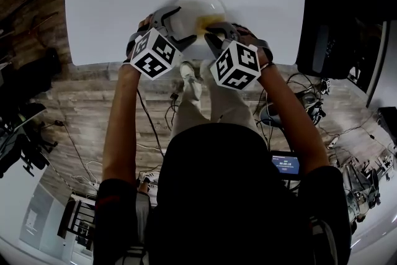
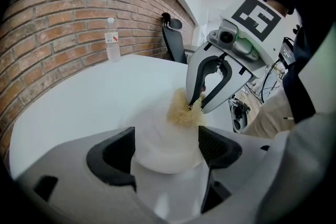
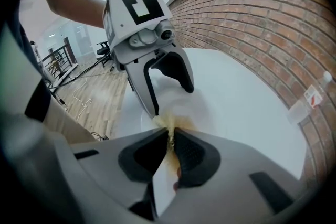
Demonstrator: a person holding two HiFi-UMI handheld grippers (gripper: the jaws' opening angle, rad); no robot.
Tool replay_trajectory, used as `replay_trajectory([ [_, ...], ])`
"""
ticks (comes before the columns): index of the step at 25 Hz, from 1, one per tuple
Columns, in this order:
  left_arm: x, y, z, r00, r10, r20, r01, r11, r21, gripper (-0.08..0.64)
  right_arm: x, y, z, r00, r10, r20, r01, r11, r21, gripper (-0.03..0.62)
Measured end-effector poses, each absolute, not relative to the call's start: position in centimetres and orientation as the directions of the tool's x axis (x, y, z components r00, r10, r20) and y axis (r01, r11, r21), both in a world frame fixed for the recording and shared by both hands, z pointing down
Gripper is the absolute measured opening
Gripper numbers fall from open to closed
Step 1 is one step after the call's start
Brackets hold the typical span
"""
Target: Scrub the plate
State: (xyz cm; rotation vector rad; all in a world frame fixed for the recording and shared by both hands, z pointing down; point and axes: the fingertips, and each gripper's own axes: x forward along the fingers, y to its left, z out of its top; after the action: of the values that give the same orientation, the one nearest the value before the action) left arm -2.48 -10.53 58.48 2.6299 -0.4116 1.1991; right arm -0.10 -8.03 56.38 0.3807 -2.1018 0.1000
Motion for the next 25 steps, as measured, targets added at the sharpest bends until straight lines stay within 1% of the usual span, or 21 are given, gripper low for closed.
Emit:
replay_trajectory([
  [4,-2.6,-10.4,58.2,0.63,-0.153,0.761,-0.381,-0.915,0.132,0.365,0.0,-8.3,55.5,-0.494,-0.254,0.832,-0.321,0.942,0.097,0.043],
  [11,-3.1,-10.3,56.5,0.631,-0.219,0.745,-0.386,-0.921,0.056,0.365,0.7,-8.7,53.9,-0.524,-0.282,0.804,-0.413,0.909,0.05,0.043],
  [17,-2.9,-10.1,53.8,0.668,-0.245,0.702,-0.427,-0.9,0.092,0.357,0.7,-9.5,51.6,-0.549,-0.327,0.769,-0.475,0.879,0.036,0.043],
  [18,-2.9,-10.0,53.3,0.672,-0.255,0.695,-0.435,-0.896,0.092,0.342,0.7,-9.7,50.9,-0.556,-0.339,0.759,-0.492,0.87,0.029,0.043],
  [21,-3.1,-9.9,51.3,0.683,-0.301,0.665,-0.474,-0.876,0.089,0.252,0.6,-10.0,49.2,-0.57,-0.377,0.73,-0.549,0.836,0.003,0.043],
  [25,-2.7,-10.2,48.1,0.713,-0.369,0.597,-0.493,-0.868,0.053,0.173,0.5,-10.6,47.1,-0.596,-0.445,0.669,-0.652,0.754,-0.079,0.043],
])
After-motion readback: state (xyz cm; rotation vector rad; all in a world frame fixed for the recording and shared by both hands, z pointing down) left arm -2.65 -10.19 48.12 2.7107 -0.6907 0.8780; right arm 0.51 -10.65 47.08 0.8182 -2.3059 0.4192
